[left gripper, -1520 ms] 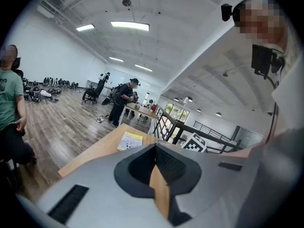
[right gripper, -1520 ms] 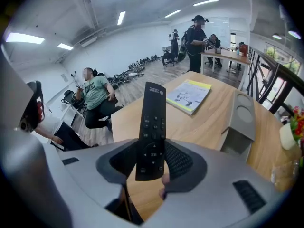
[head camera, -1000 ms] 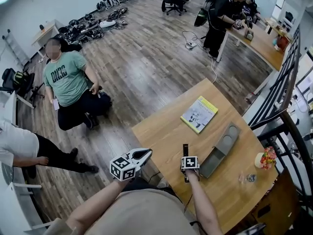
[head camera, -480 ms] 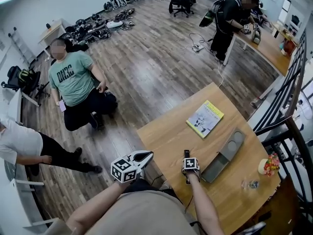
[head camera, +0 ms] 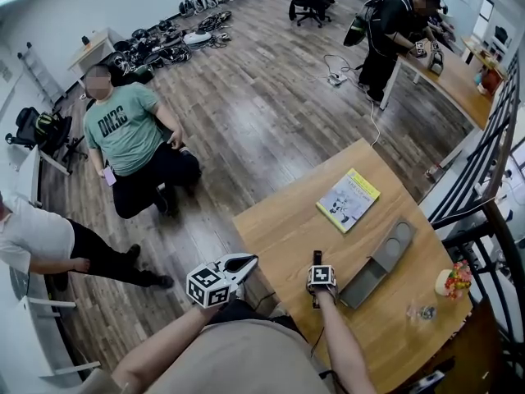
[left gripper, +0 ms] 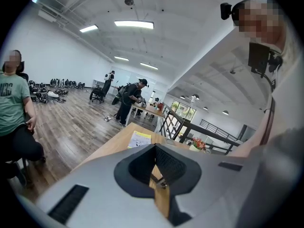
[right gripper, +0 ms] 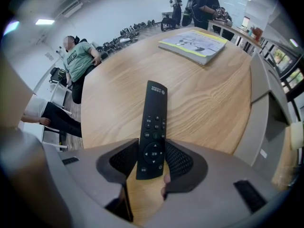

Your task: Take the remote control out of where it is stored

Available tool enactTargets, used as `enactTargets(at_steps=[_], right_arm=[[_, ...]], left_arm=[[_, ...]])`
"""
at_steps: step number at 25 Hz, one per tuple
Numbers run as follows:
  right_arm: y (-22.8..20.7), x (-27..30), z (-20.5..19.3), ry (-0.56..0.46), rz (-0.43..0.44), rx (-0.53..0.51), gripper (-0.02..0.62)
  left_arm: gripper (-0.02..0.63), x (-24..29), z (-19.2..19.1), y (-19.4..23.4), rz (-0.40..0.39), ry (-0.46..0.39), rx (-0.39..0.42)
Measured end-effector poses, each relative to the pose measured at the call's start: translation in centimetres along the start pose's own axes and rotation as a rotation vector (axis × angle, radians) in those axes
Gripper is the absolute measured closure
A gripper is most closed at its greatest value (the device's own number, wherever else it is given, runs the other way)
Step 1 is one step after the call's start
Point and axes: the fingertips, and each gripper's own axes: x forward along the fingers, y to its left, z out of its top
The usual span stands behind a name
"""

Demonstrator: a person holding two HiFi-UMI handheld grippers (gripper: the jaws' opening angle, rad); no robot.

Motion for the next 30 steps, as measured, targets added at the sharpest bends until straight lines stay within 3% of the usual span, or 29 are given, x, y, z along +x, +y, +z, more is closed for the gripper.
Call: enactTargets(at_steps=[2,4,6,17,23,30], right_arm=[[0.4,-0.6,0.7,-0.066,0.031,0.016,0.408],[0.6,-1.7,1.7,-0.144,0.053,0.044,0.326],[0.4,-3.2,2.4,-0.21,0.055,0.081,0.291],[1.7,-13.9,3.9,-0.566,0.076,0.276,0.291],[4.0,-22.3,6.1,-0.796,-0.014,0.324,0.322],[10.4,-31.1,7.7,-0.998,-0.114,0.3,0.374]], left_arm=[[0.601,0.0,0.0,0.0,-0.001,-0.002,-0.003],[0.601,0.1,0.0,-0.1,-0.009,-0.001,-0.005],[0.601,0.4,0.0,-0.3,-0.026,0.003,-0.005],[0.601,0.2,1.7,-0.4,-0.169,-0.019,0.014],[0.601,-3.4,3.9,2.7,-0.229,-0.057,0.025],[0.601,-8.7,6.0,6.6,-0.292,-0.122,-0.006]])
